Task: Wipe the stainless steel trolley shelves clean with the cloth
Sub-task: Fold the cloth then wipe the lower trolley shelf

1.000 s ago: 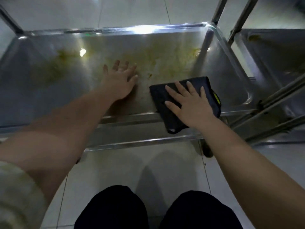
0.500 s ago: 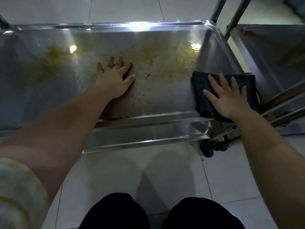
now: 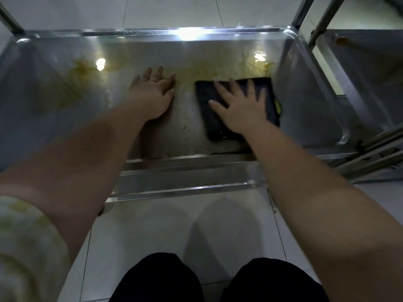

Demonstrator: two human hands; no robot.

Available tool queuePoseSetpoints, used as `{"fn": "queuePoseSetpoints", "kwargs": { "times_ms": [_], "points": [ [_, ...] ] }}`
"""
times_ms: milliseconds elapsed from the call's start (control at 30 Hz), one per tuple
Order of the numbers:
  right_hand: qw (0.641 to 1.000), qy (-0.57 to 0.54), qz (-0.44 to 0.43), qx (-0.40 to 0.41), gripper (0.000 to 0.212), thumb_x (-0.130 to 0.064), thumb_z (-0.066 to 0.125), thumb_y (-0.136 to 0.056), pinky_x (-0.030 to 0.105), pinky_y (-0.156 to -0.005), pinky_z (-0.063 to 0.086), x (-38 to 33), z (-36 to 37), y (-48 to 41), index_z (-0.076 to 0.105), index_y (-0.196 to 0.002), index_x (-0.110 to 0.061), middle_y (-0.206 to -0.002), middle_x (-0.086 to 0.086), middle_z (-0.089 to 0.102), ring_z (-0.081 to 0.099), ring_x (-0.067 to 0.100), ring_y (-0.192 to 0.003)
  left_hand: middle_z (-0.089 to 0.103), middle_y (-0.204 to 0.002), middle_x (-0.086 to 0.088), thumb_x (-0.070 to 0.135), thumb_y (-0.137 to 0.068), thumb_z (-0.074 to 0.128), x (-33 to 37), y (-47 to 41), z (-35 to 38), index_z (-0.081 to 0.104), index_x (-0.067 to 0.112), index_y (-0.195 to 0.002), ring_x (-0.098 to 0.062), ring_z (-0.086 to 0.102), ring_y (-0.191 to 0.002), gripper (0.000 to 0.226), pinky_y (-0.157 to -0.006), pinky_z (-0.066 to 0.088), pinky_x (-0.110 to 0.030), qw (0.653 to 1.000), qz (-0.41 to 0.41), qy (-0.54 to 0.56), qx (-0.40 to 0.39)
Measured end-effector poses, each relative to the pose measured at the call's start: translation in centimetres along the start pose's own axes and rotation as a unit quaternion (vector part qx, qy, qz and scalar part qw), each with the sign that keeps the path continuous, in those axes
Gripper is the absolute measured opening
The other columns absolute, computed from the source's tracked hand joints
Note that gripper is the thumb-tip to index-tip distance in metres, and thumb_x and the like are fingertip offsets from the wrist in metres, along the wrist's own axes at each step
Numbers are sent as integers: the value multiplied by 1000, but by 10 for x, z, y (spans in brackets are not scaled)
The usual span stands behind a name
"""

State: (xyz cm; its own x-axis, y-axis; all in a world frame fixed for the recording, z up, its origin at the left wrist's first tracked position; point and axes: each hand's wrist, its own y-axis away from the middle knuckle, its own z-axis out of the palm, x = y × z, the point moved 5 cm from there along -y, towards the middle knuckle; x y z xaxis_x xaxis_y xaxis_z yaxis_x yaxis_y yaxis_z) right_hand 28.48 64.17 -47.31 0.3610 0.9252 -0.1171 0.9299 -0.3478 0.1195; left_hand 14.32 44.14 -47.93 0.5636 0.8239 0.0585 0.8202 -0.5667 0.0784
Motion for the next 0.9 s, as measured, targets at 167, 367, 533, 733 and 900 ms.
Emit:
{"fn": "queuePoseSetpoints", "kwargs": {
  "times_ms": [167,367,533,733,900],
  "points": [
    [987,-6,161,-25,65,-74,13,-92,61,-116,-8,125,-19,-14,2,-152,-50,-164,-10,-1,-7,34,-149,-1,-165,7,69,-94,13,-12,1,10,5,48,-152,-24,-6,-151,62,-118,-5,-54,1000,-23,6,-2],
    [999,0,47,5,65,-72,13,-93,62,-114,-10,-3,0,-26,5,-153,-48,-165,-5,2,-7,38,-149,-2,-165,6,69,-93,11,-16,1,14,1,51,-151,-23,-1,-151,62,-118,-3,-55,1000,-27,11,-4],
    [999,-6,-46,-2,65,-74,13,-92,61,-115,-10,-41,2,-24,7,-152,-51,-165,-8,4,-7,34,-150,-3,-165,7,70,-93,11,-20,0,11,0,52,-151,-23,-2,-151,61,-118,-2,-55,999,-29,10,-9],
    [992,11,128,10,66,-73,16,-92,62,-116,-3,108,-20,-44,8,-152,-48,-164,-9,6,0,36,-149,-1,-165,7,70,-93,13,-11,3,8,3,52,-151,-23,-1,-151,62,-119,-1,-55,999,-36,16,1],
    [976,6,217,12,67,-71,11,-93,63,-115,-6,131,-22,-47,6,-154,-44,-165,-4,4,-3,39,-149,-2,-165,6,67,-96,14,-8,3,8,3,50,-152,-23,-2,-151,60,-118,-3,-56,999,-34,17,5]
  ]
}}
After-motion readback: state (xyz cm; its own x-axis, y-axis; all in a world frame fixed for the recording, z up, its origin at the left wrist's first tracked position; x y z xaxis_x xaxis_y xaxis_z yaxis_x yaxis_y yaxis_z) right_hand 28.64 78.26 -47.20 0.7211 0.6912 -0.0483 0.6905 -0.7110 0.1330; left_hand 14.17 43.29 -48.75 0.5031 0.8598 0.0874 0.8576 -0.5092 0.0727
